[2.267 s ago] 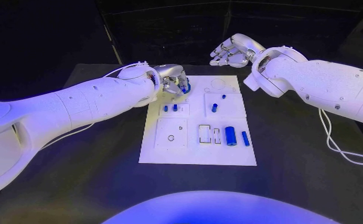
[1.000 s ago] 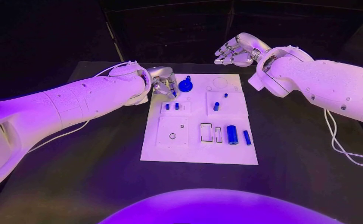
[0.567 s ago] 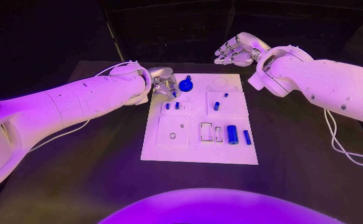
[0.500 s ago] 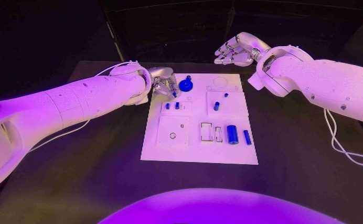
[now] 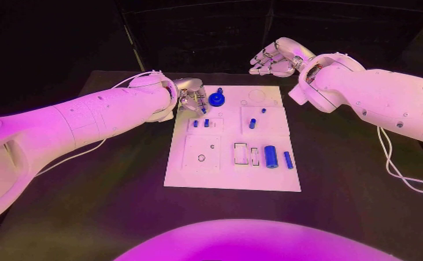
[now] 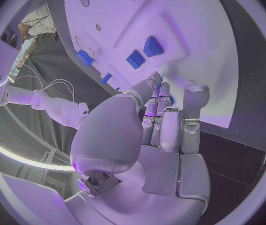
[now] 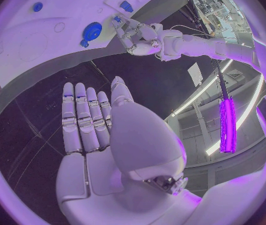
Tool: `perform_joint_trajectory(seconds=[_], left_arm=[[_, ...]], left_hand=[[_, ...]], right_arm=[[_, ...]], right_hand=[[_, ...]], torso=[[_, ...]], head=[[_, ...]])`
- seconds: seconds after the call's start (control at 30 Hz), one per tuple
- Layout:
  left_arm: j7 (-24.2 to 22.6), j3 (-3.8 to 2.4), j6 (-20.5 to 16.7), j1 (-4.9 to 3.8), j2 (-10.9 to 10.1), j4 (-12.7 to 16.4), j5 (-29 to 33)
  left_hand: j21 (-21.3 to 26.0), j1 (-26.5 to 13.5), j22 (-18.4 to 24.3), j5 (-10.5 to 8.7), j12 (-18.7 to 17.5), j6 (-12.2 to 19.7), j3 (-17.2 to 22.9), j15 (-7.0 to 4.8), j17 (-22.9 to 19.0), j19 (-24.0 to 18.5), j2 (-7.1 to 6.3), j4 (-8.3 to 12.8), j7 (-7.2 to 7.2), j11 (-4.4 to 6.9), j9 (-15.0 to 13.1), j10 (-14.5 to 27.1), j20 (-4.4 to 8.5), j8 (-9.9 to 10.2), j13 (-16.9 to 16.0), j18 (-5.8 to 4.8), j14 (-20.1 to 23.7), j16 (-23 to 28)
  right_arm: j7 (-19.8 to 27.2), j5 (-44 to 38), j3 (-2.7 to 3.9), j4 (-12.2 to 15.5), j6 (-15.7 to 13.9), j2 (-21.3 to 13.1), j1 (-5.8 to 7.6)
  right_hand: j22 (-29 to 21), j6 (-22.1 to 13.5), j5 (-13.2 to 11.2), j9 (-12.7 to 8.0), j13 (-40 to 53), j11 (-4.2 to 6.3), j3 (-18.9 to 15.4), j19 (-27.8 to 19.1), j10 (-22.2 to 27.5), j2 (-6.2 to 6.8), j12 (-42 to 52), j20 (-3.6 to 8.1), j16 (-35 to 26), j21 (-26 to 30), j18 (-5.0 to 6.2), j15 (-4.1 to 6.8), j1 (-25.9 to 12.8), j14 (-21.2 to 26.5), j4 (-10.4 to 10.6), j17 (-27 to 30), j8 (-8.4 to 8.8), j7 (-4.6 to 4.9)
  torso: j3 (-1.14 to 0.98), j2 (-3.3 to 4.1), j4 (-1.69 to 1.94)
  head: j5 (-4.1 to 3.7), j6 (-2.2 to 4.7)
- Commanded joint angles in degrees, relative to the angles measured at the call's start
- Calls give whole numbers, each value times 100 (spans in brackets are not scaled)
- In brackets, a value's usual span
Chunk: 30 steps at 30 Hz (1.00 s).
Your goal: Assemble the parts on the task board
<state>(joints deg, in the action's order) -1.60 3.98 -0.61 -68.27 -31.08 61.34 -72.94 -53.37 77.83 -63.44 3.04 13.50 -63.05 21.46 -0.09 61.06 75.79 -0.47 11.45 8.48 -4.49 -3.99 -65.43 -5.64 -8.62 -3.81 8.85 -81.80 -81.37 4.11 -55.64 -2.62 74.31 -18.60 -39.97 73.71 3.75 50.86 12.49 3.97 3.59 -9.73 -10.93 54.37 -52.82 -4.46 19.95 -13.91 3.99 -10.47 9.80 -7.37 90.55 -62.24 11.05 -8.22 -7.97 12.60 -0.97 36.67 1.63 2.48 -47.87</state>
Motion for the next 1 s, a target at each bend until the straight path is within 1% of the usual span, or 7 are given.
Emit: perform_joint_trajectory(seconds=[0.03, 0.4, 0.6, 0.7, 0.73, 0.9, 1.0], left_arm=[[85, -2, 134, -4, 21, -21, 0], [134, -1, 235, -4, 49, -79, -1], [127, -1, 296, -4, 49, -85, 0], [114, -1, 332, -4, 47, -82, 4], [109, -1, 341, -4, 45, -81, 27], [85, -2, 323, -5, 39, -82, 67], [72, -2, 287, -5, 32, -85, 80]], left_hand=[[18, -62, 0, -27, -67, 39, 52, 25, -22, -3, -27, -4, 35, -34, 4, 14, -19, 64, -3, -100, -14, 41], [44, -121, 2, -27, -167, 113, 98, 56, -51, -24, -56, -16, 78, -75, 15, 72, -42, 140, 0, -98, -5, 53], [63, -183, 3, -27, -241, 224, 127, 85, -79, -38, -106, -29, 120, -108, 29, 105, -67, 234, -3, -96, 2, 61], [75, -234, 6, -27, -275, 283, 129, 98, -91, -42, -143, -45, 134, -124, 33, 120, -79, 281, -3, -94, 3, 63], [86, -268, 10, -28, -303, 353, 126, 105, -103, -47, -176, -53, 134, -132, 40, 143, -87, 327, 0, -92, 6, 66], [116, -329, 23, -27, -365, 513, 137, 117, -127, -57, -230, -73, 138, -144, 42, 185, -102, 428, 1, -84, 11, 72], [145, -372, 37, -28, -430, 683, 139, 128, -152, -68, -278, -87, 130, -156, 46, 262, -115, 507, 6, -79, 19, 79]], right_arm=[[61, 11, 4, 11, -16, 7, 11], [60, 12, 4, 11, -11, 8, 11], [59, 12, 4, 9, -4, 5, 11], [58, 12, 4, 9, 13, 5, 11], [58, 12, 4, 8, 18, 5, 11], [59, 12, 4, 4, 27, 7, 11], [53, 12, 4, 0, 44, 9, 11]], right_hand=[[-7, 18, 28, -5, -5, -14, 29, 48, 6, -19, -28, -3, -33, 42, 76, -14, -39, -19, -7, 17, 35, 45], [-7, 18, 28, -5, -5, -14, 29, 48, 6, -19, -28, -3, -33, 42, 76, -14, -39, -19, -7, 17, 35, 45], [-7, 18, 28, -5, -5, -14, 29, 48, 6, -19, -28, -3, -33, 42, 76, -14, -39, -19, -7, 17, 35, 45], [-7, 18, 28, -5, -5, -15, 31, 48, 6, -18, -28, -3, -33, 48, 76, -14, -43, -18, -7, 22, 35, 46], [-7, 19, 28, -5, -5, -15, 32, 48, 6, -18, -28, -3, -33, 49, 76, -14, -44, -18, -7, 24, 36, 46], [-7, 17, 27, -5, -5, -15, 31, 48, 7, -16, -29, -4, -33, 52, 76, -15, -47, -17, -7, 27, 37, 46], [-7, 14, 27, -6, -5, -17, 31, 48, 10, -12, -31, -5, -33, 58, 76, -17, -52, -15, -7, 33, 39, 46]], torso=[[-3, 2, -6], [-1, 1, -2], [-1, 1, -4], [1, 2, 2], [2, 3, 3], [0, 1, 5], [2, 0, 2]], head=[[-5, -8], [-18, -17], [-21, -21], [-22, -26], [-21, -28], [-17, -33], [-19, -33]])
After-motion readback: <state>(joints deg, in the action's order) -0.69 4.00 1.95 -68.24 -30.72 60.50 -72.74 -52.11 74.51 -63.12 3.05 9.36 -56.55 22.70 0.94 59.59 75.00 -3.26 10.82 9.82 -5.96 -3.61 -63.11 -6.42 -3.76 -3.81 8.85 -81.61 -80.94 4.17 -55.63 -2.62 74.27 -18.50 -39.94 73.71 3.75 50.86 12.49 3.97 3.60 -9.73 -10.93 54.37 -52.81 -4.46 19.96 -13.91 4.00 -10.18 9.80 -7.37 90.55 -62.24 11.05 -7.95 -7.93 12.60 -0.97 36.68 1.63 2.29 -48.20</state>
